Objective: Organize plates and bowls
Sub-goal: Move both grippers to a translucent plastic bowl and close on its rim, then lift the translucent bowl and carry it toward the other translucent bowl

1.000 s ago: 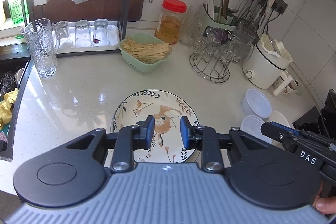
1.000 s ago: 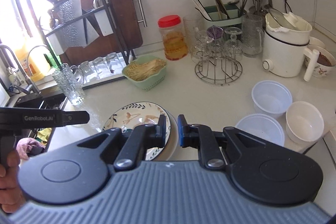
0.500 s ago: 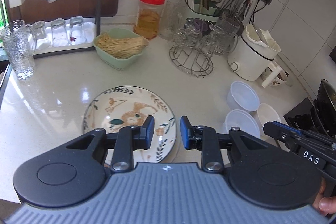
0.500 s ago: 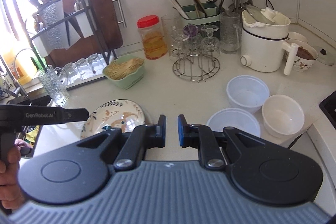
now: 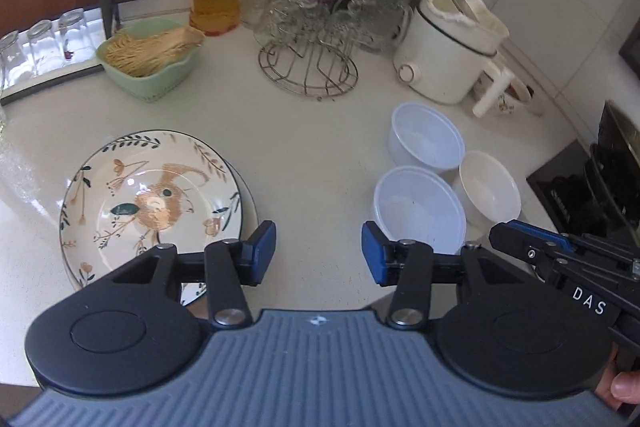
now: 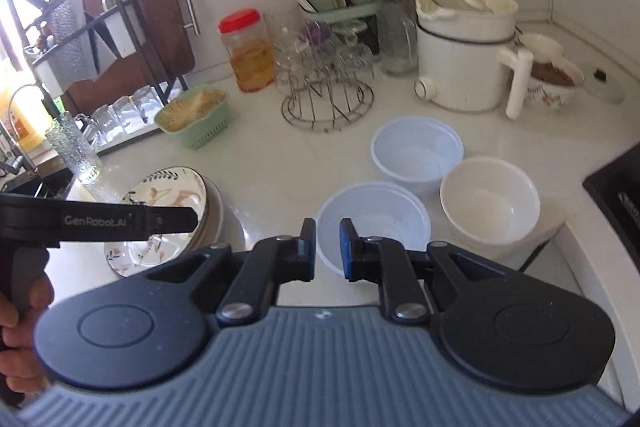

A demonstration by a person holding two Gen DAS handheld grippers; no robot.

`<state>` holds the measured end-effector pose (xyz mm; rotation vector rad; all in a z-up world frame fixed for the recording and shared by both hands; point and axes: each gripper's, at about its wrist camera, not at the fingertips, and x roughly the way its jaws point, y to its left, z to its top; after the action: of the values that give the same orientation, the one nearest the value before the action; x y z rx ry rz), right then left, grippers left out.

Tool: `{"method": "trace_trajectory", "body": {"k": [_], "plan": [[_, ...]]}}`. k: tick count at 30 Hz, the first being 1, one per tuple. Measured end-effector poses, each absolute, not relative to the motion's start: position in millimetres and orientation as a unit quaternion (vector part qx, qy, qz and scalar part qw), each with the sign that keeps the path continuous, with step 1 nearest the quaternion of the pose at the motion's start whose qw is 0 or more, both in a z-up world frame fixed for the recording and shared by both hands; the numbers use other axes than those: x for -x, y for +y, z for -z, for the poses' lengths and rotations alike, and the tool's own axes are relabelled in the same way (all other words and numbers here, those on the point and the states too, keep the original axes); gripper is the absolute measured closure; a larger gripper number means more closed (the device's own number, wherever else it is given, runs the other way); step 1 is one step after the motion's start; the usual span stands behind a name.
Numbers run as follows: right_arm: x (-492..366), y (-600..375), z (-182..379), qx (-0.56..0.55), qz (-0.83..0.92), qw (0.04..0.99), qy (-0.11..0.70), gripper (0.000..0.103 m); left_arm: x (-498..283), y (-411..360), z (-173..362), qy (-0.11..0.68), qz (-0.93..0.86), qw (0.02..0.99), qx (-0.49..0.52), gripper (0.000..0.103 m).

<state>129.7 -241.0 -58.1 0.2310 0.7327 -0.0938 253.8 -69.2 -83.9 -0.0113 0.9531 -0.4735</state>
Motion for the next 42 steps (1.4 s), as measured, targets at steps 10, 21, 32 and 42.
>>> {"method": "trace_trajectory", "body": {"k": [10,21,32,42], "plan": [[-135,-275,91,-0.141,0.081,0.921,0.354,0.064,-279,-112,121,0.478,0.267,0.837,-0.008,0.048],[-159,-317,133,-0.172,0.12,0.902,0.377,0.065,-319,-165,148,0.498,0.273,0.823,0.008,0.048],[-169,-322,146,-0.172,0.104,0.9,0.386,0.077,-330,-177,166,0.521,0.256,0.814,-0.001,0.07],[-177,-319,143,-0.169,0.065,0.901,0.394,0.085,-329,-172,162,0.52,0.245,0.818,0.011,0.084]]}}
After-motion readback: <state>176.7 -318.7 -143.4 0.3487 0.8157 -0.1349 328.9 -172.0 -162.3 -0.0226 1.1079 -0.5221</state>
